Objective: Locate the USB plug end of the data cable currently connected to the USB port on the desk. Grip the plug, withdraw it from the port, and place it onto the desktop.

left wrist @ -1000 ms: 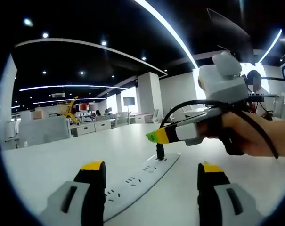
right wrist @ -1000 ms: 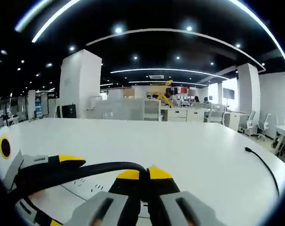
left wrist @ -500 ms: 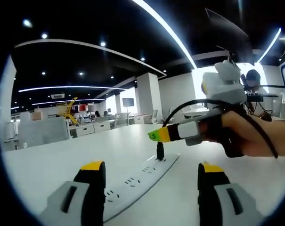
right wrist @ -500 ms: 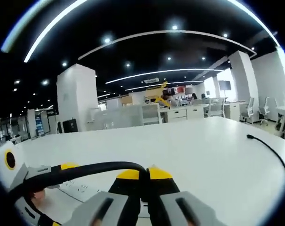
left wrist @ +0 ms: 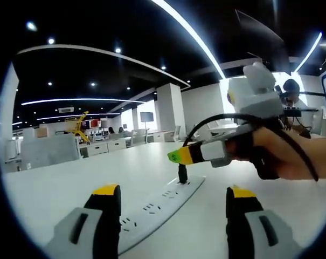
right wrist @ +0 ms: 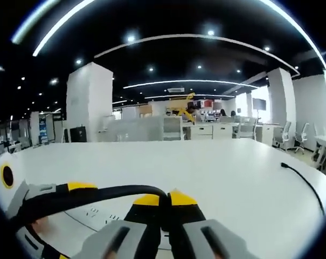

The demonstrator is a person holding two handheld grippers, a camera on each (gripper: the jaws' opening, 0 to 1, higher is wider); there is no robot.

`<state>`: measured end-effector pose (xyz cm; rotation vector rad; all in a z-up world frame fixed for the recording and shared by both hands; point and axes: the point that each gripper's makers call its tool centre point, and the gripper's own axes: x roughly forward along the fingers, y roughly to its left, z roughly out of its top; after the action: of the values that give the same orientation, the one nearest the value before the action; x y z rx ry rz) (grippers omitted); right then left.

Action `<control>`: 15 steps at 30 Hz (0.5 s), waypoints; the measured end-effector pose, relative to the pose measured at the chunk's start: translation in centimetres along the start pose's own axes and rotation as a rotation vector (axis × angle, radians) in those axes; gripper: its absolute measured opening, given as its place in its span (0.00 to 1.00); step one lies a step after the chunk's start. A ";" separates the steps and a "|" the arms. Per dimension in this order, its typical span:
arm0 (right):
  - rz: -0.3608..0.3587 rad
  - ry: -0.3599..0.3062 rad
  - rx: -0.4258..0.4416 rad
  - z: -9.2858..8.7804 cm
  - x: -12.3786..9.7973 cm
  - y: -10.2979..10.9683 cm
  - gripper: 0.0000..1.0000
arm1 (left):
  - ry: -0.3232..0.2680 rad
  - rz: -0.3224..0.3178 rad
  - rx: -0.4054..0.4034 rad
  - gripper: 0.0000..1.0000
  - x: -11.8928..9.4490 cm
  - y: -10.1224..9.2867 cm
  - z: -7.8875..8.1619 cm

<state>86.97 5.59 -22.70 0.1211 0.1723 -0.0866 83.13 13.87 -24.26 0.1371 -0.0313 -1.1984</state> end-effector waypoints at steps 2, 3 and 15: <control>-0.004 -0.009 0.048 0.0 -0.1 -0.5 0.04 | 0.001 -0.001 0.001 0.80 0.0 0.0 0.0; 0.007 -0.013 0.069 0.0 -0.2 -0.4 0.04 | 0.001 -0.001 0.002 0.80 0.0 0.0 0.0; -0.035 0.049 -0.184 0.0 0.3 1.0 0.04 | 0.003 -0.001 0.001 0.80 0.1 -0.1 0.0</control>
<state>87.35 6.56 -22.62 -0.0634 0.2300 -0.1021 83.10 13.80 -24.28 0.1399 -0.0293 -1.1995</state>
